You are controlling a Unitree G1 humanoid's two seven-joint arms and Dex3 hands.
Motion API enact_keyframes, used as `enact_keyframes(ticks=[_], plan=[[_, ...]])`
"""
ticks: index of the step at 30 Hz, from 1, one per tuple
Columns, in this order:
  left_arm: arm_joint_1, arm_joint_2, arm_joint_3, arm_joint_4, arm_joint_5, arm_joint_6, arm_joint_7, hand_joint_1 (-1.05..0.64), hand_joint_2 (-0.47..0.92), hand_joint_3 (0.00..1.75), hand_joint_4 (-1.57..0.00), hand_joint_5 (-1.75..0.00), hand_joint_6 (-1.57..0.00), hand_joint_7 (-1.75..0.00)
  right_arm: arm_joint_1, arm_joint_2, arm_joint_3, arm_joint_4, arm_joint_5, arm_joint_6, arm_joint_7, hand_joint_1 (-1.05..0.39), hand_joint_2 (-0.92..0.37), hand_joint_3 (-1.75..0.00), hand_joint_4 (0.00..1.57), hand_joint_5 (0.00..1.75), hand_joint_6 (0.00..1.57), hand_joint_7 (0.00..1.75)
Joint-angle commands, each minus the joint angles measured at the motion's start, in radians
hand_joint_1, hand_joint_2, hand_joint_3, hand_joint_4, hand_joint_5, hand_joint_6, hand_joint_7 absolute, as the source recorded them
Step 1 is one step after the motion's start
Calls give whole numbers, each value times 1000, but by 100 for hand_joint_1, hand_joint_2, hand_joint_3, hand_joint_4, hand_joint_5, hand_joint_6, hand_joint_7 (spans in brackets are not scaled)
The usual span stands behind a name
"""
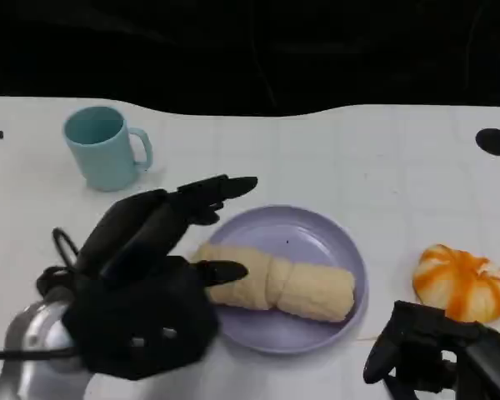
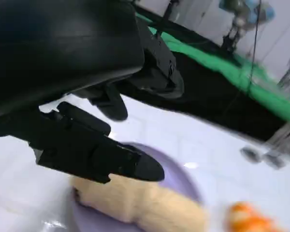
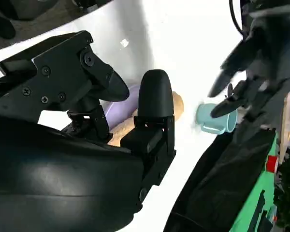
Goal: Grasp the towel on the left side of the plate with the left hand and place it into the plate.
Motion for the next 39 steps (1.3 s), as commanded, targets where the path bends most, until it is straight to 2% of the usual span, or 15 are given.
enact_keyframes(ticks=[1,3,5,10,11,15,20,26,31,39], plan=[[74,-33,90,-75,-164,31,-8,-18,86,31,-78,-104,-89,-30,0,-7,-5,2,10,-9,4,-5,-59,-110,73,175,61,146],[117,-56,119,-114,-240,59,-5,-12,65,75,-80,-116,-93,-42,-2,-7,-4,4,8,-11,4,-5,-59,-110,72,175,61,146],[155,-75,137,-148,-299,85,0,-8,56,98,-80,-132,-91,-65,-3,-8,-4,8,7,-18,6,-4,-60,-110,72,175,62,146],[263,-122,195,-264,-463,243,15,-11,52,119,-85,-155,-85,-114,-8,-4,1,6,4,-7,1,-5,-60,-110,73,175,62,146],[283,-131,205,-288,-491,277,20,-12,53,121,-84,-162,-82,-129,-9,-5,1,4,3,-4,1,-5,-60,-110,73,175,62,146],[361,-158,247,-384,-620,446,45,-11,56,121,-82,-172,-75,-151,-13,-8,-4,10,5,-8,4,-5,-59,-110,73,175,62,146],[425,-200,275,-468,-761,595,97,-10,60,124,-80,-175,-68,-162,-20,-15,-27,34,12,-29,18,-4,-59,-109,73,175,62,146],[433,-223,264,-456,-825,670,146,-11,58,128,-83,-175,-65,-170,-27,-17,-42,71,16,-61,33,-2,-59,-109,72,175,62,145],[411,-202,286,-402,-860,672,136,-12,57,127,-82,-175,-62,-174,-30,-15,-33,103,-4,-103,32,-2,-58,-109,72,174,64,143],[414,-181,267,-355,-854,617,119,-11,57,127,-81,-175,-62,-175,-26,-6,-32,113,3,-114,28,0,-57,-113,73,175,65,144]])
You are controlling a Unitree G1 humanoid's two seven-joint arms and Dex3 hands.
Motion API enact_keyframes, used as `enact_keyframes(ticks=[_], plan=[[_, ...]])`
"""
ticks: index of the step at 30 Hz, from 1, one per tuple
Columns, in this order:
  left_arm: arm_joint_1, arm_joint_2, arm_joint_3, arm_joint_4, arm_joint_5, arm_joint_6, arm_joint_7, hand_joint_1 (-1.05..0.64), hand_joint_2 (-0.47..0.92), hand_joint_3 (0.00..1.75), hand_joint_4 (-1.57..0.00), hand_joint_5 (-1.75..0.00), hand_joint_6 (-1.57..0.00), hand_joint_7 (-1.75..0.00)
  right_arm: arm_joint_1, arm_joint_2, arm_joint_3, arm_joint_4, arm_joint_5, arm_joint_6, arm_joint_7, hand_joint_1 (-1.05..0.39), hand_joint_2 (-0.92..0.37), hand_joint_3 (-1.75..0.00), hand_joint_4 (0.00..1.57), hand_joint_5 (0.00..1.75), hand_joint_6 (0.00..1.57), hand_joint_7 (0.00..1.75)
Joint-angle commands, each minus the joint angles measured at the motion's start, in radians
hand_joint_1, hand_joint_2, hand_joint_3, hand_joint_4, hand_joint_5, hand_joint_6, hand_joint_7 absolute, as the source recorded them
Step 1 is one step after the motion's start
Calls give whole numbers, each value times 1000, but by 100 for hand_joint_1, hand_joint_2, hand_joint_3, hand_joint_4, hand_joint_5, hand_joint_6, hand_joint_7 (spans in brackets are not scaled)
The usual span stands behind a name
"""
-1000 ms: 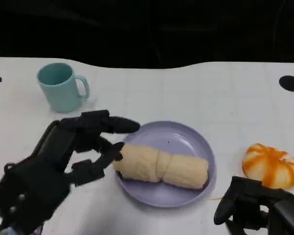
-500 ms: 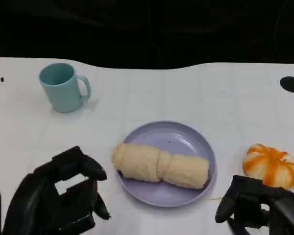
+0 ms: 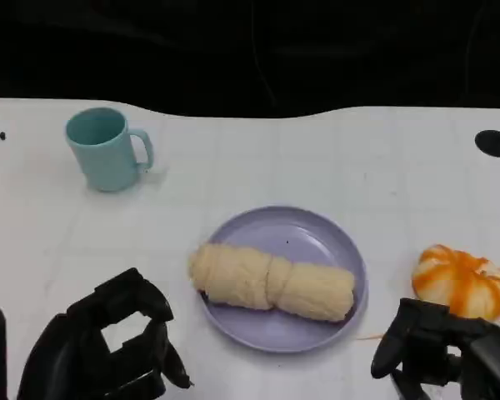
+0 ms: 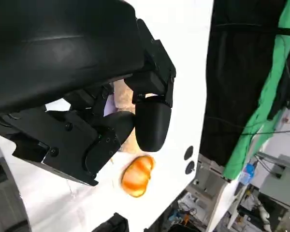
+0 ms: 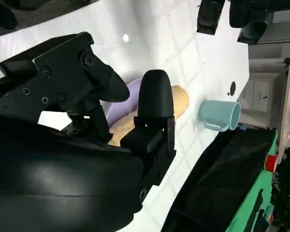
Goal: Grasp the towel on the left side of the plate with the left hand and place it into the plate.
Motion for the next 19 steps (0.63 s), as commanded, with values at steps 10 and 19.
enact_keyframes(ticks=[10,19], plan=[[8,39,-11,30,-9,-52,-7,-12,56,128,-80,-175,-62,-173,18,-7,0,-15,-1,-17,-2,1,-57,-114,73,175,63,146],[13,37,-20,18,-19,-33,19,-11,60,122,-80,-175,-64,-169,18,-11,1,-26,-4,-23,-1,-1,-55,-116,73,175,62,147]])
